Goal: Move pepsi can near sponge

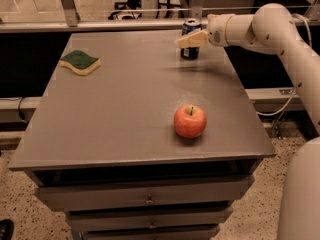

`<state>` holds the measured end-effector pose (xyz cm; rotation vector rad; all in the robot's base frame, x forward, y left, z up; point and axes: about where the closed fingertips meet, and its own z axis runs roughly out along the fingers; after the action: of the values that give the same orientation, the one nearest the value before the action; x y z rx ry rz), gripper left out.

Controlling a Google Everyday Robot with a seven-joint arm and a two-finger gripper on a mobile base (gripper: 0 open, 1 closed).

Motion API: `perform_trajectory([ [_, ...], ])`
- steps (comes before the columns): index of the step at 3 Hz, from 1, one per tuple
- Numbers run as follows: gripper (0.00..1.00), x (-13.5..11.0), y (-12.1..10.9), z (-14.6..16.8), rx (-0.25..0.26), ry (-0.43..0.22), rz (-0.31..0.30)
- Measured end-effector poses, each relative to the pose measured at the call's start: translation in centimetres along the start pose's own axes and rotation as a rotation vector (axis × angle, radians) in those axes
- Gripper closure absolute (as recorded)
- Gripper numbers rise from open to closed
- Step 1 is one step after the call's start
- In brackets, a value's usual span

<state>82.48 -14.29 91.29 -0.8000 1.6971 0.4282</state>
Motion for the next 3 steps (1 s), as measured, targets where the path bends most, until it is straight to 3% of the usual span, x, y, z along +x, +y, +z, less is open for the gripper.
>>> perform_trajectory([
  [2,0.46,0.3,1.5,3.1,-0.043,0.014,0.026],
  [3,0.69,-1.5,2.2,2.6,-0.061,-0.008,0.020],
])
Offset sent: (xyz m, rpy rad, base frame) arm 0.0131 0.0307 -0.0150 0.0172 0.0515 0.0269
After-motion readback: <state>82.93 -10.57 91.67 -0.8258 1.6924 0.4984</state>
